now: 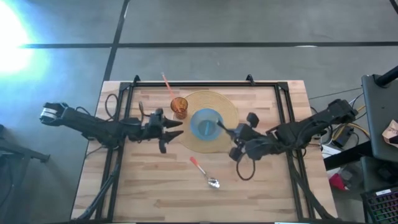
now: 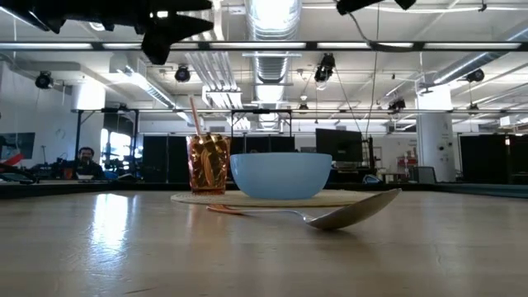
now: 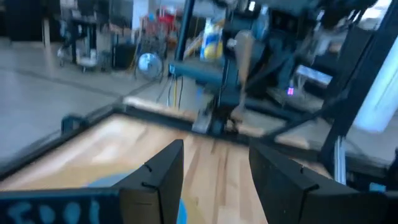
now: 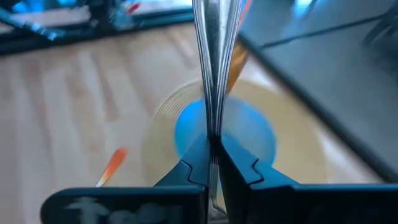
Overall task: Pick & Place Utensil
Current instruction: Put the silver fork into the blue bowl on the brown mat
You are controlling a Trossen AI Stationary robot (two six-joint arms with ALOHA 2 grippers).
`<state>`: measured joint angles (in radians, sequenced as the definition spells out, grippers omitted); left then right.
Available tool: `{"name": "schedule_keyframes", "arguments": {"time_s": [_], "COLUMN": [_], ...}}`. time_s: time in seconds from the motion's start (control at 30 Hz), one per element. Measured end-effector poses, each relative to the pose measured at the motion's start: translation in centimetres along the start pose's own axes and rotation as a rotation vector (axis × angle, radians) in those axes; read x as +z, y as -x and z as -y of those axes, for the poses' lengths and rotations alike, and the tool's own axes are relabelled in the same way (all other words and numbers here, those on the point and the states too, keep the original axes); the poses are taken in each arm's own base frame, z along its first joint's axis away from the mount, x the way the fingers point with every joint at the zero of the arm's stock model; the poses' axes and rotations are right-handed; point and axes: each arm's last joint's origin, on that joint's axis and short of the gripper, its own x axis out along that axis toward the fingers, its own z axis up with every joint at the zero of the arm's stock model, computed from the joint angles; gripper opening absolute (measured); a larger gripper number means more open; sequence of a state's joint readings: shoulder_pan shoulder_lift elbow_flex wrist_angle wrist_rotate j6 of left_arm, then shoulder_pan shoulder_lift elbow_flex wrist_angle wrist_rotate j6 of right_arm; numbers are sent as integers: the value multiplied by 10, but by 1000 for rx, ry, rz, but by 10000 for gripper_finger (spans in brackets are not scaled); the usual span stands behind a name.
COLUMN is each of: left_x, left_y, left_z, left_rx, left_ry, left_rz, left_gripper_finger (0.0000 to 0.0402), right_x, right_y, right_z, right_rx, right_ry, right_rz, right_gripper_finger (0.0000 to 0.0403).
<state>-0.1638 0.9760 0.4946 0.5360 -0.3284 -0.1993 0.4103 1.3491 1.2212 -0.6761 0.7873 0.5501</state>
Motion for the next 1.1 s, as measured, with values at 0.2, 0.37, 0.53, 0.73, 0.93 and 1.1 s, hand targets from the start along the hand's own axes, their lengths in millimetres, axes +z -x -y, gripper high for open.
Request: {"name": "schedule_keyframes", "arguments": {"time_s": [0.2,0.37,0.53,0.73,0.93,1.1], "left_x": [0,2,3,3,3,4], "left_y": [0,0,0,0,0,0], "left_z": [3,6,7,7,7,7], "left_rx": [-79,-173,-195,-195,-196,-197], "left_ry": [-35,-48,-71,-100,-146,-195], "left_rz": [-2,-10,-9,-5,8,20], "left_gripper_finger": [175,175,175,174,175,174], "right_x": [13,18,25,42,40,25], "right_y": [-23,-43,-58,-74,-93,-108], "right_z": [13,33,48,68,85,91], "right_rx": [-95,-134,-67,121,265,312], "right_ry": [10,4,-16,-82,-157,-241], "right_rz": [55,18,0,26,93,190], "right_gripper_finger": [13,13,13,13,13,13]}}
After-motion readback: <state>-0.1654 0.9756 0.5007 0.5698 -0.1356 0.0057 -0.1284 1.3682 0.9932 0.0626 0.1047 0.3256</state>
